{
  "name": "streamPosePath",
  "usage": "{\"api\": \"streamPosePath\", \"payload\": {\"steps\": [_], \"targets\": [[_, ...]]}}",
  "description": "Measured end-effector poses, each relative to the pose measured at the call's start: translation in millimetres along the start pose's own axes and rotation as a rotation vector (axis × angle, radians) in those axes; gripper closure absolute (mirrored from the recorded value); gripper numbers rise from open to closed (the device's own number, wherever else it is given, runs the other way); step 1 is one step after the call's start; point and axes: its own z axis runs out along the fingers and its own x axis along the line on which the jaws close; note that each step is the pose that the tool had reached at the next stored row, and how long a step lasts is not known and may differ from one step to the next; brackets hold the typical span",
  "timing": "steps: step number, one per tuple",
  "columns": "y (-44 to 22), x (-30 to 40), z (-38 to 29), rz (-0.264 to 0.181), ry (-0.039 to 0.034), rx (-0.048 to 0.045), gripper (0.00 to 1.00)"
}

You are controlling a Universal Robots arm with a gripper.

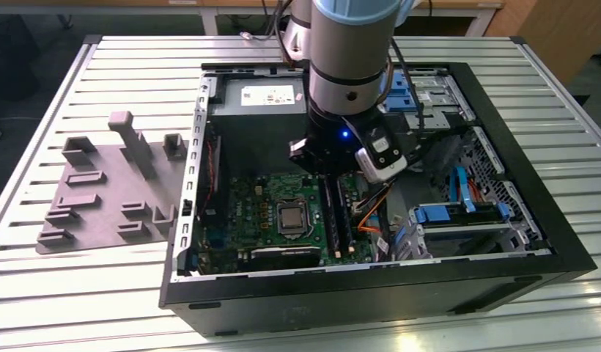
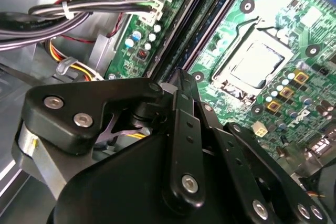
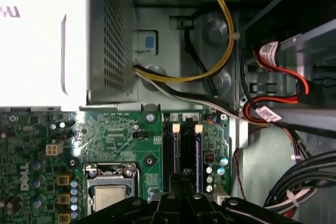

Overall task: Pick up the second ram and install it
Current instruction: 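Press down the second ram until it locks into place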

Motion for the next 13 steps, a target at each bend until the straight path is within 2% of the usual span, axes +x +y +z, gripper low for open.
{"api": "streamPosePath", "payload": {"steps": [13], "targets": [[-15.3,-0.4,-0.2,0.000,0.0000,0.0001,0.89]]}}
